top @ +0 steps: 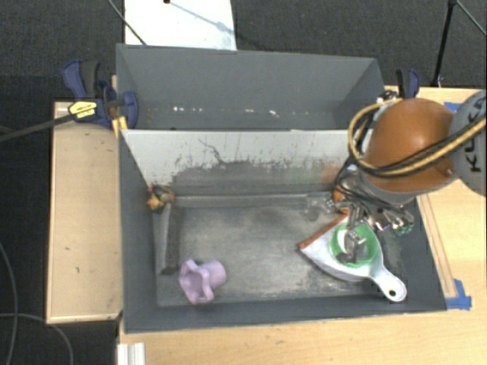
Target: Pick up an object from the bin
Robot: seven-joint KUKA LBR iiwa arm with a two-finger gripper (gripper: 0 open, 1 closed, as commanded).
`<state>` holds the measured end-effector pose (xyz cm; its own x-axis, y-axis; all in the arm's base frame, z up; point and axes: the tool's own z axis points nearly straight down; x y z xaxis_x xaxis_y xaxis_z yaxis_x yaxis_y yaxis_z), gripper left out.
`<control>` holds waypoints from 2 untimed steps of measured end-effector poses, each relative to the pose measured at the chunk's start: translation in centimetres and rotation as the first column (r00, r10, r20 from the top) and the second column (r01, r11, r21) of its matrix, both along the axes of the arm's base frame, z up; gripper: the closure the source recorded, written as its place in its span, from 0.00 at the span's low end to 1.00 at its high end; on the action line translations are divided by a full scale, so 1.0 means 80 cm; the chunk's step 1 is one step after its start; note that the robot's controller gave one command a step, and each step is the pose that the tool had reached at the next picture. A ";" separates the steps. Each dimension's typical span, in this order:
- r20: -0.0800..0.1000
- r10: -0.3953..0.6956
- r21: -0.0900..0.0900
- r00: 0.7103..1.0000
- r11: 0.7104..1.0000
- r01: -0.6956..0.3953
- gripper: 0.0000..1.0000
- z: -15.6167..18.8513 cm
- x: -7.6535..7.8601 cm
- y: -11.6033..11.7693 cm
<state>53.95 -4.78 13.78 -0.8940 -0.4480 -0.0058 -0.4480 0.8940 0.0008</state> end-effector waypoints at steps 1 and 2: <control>0.003 0.065 -0.005 0.998 0.998 -0.064 0.00 -0.042 -0.011 -0.023; -0.001 0.214 -0.002 0.977 0.977 -0.214 1.00 -0.079 -0.007 -0.018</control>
Offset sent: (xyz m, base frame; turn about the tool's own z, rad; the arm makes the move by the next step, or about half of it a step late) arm -0.0073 -0.0154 -0.0644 -0.2213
